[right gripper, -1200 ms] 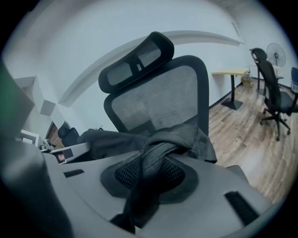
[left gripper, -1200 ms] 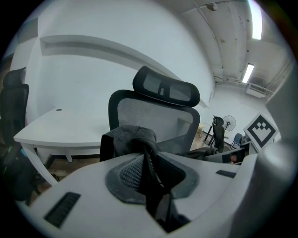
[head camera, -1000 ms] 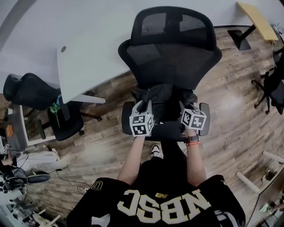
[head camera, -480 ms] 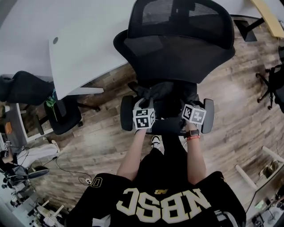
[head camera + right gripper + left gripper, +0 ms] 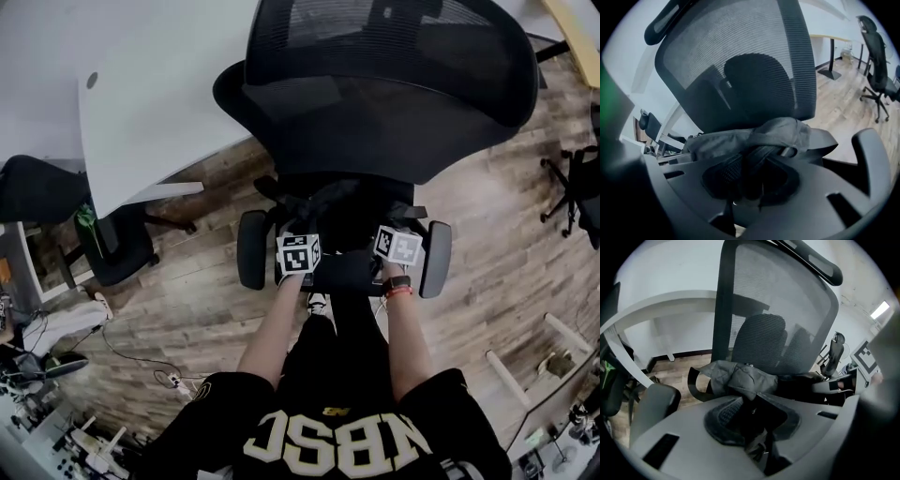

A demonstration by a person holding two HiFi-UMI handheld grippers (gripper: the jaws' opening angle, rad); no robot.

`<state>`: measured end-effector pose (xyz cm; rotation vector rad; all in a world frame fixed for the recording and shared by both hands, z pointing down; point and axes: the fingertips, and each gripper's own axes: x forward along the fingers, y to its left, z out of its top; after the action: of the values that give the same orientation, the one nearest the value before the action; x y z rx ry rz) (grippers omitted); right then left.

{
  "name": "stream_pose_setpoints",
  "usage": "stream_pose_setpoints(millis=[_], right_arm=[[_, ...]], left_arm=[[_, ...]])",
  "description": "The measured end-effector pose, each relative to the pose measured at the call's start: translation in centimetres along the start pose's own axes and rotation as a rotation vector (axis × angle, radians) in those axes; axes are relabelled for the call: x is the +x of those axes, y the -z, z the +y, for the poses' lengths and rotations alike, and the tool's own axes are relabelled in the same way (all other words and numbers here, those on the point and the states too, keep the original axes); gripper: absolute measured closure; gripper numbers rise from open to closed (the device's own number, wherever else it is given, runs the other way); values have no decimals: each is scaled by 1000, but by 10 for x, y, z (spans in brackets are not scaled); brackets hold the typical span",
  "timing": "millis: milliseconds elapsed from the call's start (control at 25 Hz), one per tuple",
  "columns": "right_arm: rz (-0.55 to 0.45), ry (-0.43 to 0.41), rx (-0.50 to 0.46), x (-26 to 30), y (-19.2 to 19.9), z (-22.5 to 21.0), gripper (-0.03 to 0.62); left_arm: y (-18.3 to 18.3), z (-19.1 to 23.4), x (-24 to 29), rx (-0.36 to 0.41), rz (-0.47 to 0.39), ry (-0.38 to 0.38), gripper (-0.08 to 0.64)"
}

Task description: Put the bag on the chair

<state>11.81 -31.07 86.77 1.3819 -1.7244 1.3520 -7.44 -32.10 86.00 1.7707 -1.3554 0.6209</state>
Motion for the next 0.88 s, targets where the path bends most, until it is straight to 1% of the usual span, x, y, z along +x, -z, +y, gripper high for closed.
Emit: stream_pose_setpoints(millis=[80,160,320,360,400,480,520,560,640,720,760,800,880], right_arm=[[17,1,-7,15,5,-6,497],[17,3,-15,31,6,-11,495],[-8,46,-38,49,12,-28,487],[-2,55,-46,53,13,-32,481],[9,60,-54,58,15,-36,467],[39,67,-72,66,20,-43,417],[51,73,-78,69,21,-47,405],[59,79,-80,72,20,-51,393],[71,79,-82,77,18,-56,331],[89,68,-88,80,20,-56,240],[97,63,-91,80,22,-55,222],[101,60,-95,78,24,-54,221],[96,63,-104,72,26,-56,221]], left_arm=[[10,6,16,-13,22,-6,488],[15,13,32,-5,30,-14,488],[18,24,56,101,11,-55,488],[17,27,61,115,7,-64,486],[17,29,65,118,7,-69,482],[16,32,72,110,15,-68,475],[14,32,75,109,22,-62,463],[12,32,78,111,31,-54,449],[11,28,83,109,57,-27,402],[13,23,85,81,83,27,299],[14,21,84,59,94,53,253],[14,20,82,40,103,68,231],[12,18,74,18,111,72,221]])
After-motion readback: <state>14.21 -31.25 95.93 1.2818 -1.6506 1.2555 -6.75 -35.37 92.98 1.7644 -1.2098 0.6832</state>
